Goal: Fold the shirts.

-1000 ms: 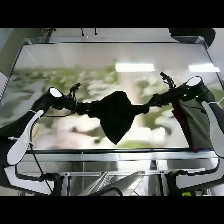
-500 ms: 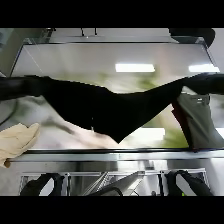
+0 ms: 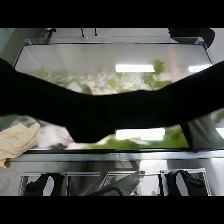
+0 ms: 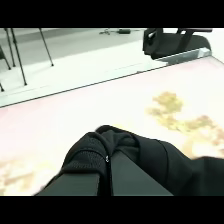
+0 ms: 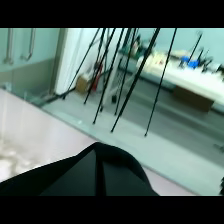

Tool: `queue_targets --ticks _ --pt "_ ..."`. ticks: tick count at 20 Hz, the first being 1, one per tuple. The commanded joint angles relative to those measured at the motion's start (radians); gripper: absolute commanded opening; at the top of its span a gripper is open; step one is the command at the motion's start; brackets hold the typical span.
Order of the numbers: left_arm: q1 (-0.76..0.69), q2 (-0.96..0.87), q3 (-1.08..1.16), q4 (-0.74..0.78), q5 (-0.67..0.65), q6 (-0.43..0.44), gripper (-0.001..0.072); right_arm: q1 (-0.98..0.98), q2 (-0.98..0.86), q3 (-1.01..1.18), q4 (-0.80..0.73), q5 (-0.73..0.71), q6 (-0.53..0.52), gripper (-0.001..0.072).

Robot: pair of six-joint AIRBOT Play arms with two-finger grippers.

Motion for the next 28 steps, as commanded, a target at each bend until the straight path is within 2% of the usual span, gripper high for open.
queue_targets --ticks 1,4,6,9,13,15,17,18,19,20,22,23,28 --pt "0.012 -0.083 0.035 -0.005 -0.047 -0.011 0.0017 -0.002 -0.082 0.055 0.002 -0.016 -0.026 0.0016" --pt "0.012 -0.225 -0.126 -0.083 -0.069 -0.002 0.0016 0.002 -0.291 0.054 0.077 0.063 -0.029 0.0017" --pt "0.002 -0.339 -0.264 -0.141 -0.051 0.035 0.0017 0.033 -0.465 0.049 0.087 0.118 -0.029 0.0016" --pt "-0.058 -0.530 -0.436 -0.141 -0.005 0.095 0.0017 0.116 -0.739 -0.016 0.071 0.175 -0.029 0.0017" --pt "-0.149 -0.826 -0.581 -0.139 0.134 0.186 0.0018 0.227 -1.070 -0.158 0.068 0.118 -0.037 0.0017" --pt "-0.164 -0.974 -0.576 -0.139 0.179 0.207 0.0018 0.265 -1.234 -0.181 0.068 0.058 -0.035 0.0017" --pt "-0.154 -1.099 -0.499 -0.142 0.160 0.206 0.0021 0.288 -1.342 -0.181 0.069 0.012 -0.032 0.0017" --pt "-0.142 -1.141 -0.446 -0.141 0.136 0.206 0.0075 0.293 -1.368 -0.181 0.069 -0.013 -0.024 0.0018" --pt "-0.132 -1.175 -0.384 -0.142 0.108 0.205 0.0515 0.293 -1.380 -0.181 0.072 -0.032 -0.013 0.0019" --pt "-0.119 -1.195 -0.330 -0.140 0.085 0.184 0.0692 0.288 -1.379 -0.180 0.072 -0.042 -0.001 0.0070" --pt "-0.082 -1.205 -0.226 -0.090 0.032 0.133 0.0696 0.257 -1.356 -0.164 0.076 -0.018 0.037 0.0480" --pt "-0.064 -1.205 -0.178 -0.046 0.001 0.096 0.0696 0.233 -1.339 -0.153 0.076 0.012 0.053 0.0512" --pt "0.015 -1.202 -0.066 0.172 -0.211 0.009 0.0695 0.050 -1.206 -0.169 0.075 0.217 0.104 0.0502"
